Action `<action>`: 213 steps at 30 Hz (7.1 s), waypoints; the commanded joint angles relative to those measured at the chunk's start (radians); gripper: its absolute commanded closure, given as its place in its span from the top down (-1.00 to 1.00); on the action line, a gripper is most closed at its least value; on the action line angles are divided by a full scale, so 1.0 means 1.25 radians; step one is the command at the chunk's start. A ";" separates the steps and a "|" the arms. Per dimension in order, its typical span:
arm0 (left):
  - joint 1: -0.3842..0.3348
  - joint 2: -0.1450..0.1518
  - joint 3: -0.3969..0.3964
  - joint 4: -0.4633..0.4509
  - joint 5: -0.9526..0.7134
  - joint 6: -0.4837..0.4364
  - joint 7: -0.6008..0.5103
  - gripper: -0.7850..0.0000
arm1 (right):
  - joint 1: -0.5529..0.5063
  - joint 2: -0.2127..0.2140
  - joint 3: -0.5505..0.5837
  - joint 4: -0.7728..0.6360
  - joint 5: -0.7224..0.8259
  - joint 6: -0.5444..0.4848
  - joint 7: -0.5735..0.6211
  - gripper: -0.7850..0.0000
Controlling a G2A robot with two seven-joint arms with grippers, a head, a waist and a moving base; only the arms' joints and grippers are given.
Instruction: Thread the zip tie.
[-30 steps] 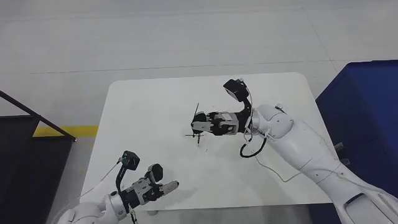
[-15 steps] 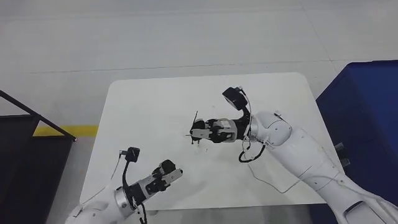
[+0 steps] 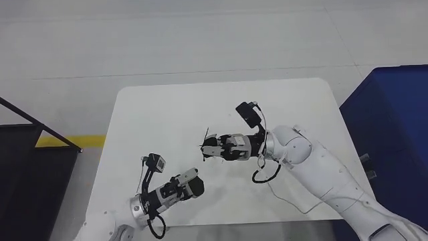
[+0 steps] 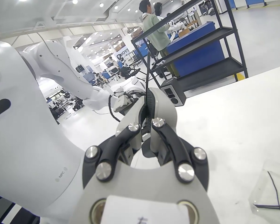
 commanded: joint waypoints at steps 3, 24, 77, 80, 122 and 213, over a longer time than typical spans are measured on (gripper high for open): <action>-0.020 -0.005 0.034 0.005 -0.041 0.008 0.033 1.00 | 0.001 -0.003 0.000 0.004 -0.005 -0.003 -0.001 -1.00; -0.055 -0.011 0.056 0.045 -0.141 0.016 0.087 0.02 | 0.002 -0.004 -0.002 0.008 -0.005 -0.008 0.006 -1.00; -0.048 -0.026 0.089 0.052 -0.323 -0.062 0.091 0.19 | -0.083 -0.009 0.046 -0.030 0.069 0.032 -0.098 -1.00; -0.048 -0.027 0.094 0.048 -0.322 -0.057 0.094 0.04 | -0.083 -0.009 0.046 -0.030 0.069 0.032 -0.098 -1.00; -0.063 -0.058 0.146 0.104 0.245 -0.490 0.405 -0.15 | -0.118 -0.011 0.072 -0.064 0.023 0.098 -0.123 -1.00; 0.008 -0.014 0.036 0.000 0.271 -0.306 0.064 -1.00 | -0.186 0.004 0.210 -0.011 0.534 0.671 0.365 1.00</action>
